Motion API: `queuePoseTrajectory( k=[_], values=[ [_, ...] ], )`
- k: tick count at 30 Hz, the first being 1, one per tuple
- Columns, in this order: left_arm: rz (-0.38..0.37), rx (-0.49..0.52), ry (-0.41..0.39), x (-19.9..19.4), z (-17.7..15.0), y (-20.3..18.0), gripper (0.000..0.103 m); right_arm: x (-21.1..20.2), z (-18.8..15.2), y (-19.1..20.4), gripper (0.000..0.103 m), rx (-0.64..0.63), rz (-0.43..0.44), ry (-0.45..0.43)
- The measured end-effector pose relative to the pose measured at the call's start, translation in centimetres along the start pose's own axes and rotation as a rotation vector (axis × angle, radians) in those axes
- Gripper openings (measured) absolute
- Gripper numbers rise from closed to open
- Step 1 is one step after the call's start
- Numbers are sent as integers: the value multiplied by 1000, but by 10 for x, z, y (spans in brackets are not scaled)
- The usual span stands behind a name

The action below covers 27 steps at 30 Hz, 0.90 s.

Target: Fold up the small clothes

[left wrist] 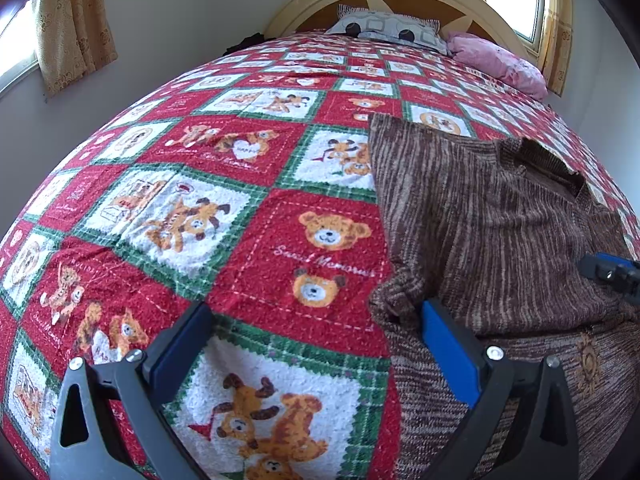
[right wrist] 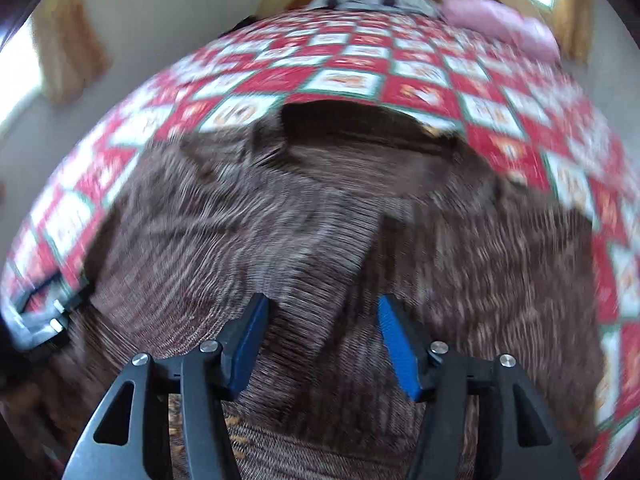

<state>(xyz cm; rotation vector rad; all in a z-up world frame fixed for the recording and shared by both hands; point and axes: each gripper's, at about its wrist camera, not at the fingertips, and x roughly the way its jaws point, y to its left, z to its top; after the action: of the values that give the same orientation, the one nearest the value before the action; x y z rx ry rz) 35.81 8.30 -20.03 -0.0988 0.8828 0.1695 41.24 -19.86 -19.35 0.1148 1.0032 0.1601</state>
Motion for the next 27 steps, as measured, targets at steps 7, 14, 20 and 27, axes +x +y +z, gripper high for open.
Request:
queuePoseTrajectory(
  k=[7, 14, 20, 27],
  values=[
    [-28, -20, 4, -5, -1, 5, 103, -24, -26, -35, 58, 26, -59, -11],
    [-29, -19, -3, -25, -5, 2, 103, -52, -53, -56, 58, 39, -91, -34],
    [-63, 21, -77, -74, -30, -7, 103, -81, -76, -56, 58, 2, -116, -74],
    [-87, 56, -120, -110, -56, -16, 103, -114, -116, -46, 58, -29, -99, -113]
  ],
)
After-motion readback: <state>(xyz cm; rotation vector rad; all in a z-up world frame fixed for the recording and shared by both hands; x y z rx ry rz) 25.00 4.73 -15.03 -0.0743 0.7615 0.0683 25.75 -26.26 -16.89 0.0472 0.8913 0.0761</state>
